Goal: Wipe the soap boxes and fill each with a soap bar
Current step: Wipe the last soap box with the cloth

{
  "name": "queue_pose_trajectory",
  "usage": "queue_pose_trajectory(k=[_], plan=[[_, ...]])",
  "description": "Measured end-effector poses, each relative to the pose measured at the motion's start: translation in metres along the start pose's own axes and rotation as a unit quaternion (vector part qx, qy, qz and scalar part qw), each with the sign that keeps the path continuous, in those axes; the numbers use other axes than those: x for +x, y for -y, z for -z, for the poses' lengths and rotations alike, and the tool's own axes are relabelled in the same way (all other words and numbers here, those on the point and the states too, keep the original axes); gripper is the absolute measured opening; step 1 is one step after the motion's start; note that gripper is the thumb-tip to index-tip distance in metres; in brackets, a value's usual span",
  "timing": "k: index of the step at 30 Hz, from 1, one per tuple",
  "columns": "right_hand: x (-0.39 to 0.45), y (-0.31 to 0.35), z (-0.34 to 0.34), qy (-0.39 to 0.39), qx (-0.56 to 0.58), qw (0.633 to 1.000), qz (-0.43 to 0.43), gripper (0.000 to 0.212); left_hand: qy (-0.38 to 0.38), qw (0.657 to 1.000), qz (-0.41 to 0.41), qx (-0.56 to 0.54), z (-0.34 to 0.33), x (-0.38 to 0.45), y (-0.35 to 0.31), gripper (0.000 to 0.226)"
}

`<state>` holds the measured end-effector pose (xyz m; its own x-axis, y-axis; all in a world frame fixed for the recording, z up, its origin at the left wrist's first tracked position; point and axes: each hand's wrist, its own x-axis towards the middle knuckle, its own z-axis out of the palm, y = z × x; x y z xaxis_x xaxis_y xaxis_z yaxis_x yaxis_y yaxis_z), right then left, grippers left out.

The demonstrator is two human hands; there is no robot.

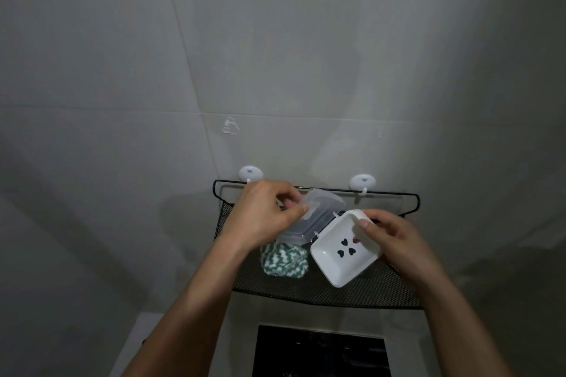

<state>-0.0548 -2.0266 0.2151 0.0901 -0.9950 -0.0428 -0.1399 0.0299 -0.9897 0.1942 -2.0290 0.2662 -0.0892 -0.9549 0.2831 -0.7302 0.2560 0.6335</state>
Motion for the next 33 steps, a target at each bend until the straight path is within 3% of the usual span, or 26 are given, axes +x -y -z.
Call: queue_pose_trajectory(k=[4, 9, 11, 14, 18, 21, 24, 26, 30, 33], plan=[[0.0, -0.001, 0.002, -0.007, -0.007, 1.0, -0.001, 0.016, 0.047, 0.999, 0.016, -0.008, -0.003, -0.002, 0.003, 0.02], [0.006, -0.007, 0.004, -0.067, 0.008, 0.998, -0.02, 0.012, 0.013, 1.0, 0.022, 0.0, -0.006, -0.002, 0.011, 0.008], [0.006, -0.008, 0.004, -0.071, 0.031, 0.997, -0.031, 0.021, -0.006, 0.998, 0.054, -0.021, -0.009, -0.004, 0.018, 0.008], [0.003, -0.012, 0.007, -0.06, 0.115, 0.99, -0.047, 0.046, -0.028, 0.978, 0.137, -0.157, -0.013, -0.009, 0.028, 0.012], [-0.001, -0.022, 0.009, -0.033, 0.244, 0.964, -0.101, 0.056, 0.003, 0.899, 0.232, -0.372, -0.02, -0.018, 0.031, 0.016], [-0.002, -0.024, -0.002, 0.006, 0.306, 0.939, -0.155, 0.053, 0.062, 0.809, 0.293, -0.505, -0.028, -0.028, 0.023, 0.013], [-0.004, -0.021, -0.014, 0.069, 0.338, 0.923, -0.169, 0.044, 0.101, 0.738, 0.318, -0.586, -0.039, -0.038, 0.012, 0.012], [-0.004, -0.02, -0.019, 0.087, 0.361, 0.913, -0.167, 0.04, 0.109, 0.715, 0.323, -0.61, -0.044, -0.043, 0.008, 0.014], [-0.003, -0.021, -0.026, 0.093, 0.406, 0.894, -0.164, 0.042, 0.135, 0.732, 0.316, -0.588, -0.048, -0.046, 0.006, 0.014], [-0.004, -0.023, -0.023, 0.086, 0.428, 0.886, -0.158, 0.041, 0.195, 0.791, 0.309, -0.491, -0.042, -0.045, 0.013, 0.01]])
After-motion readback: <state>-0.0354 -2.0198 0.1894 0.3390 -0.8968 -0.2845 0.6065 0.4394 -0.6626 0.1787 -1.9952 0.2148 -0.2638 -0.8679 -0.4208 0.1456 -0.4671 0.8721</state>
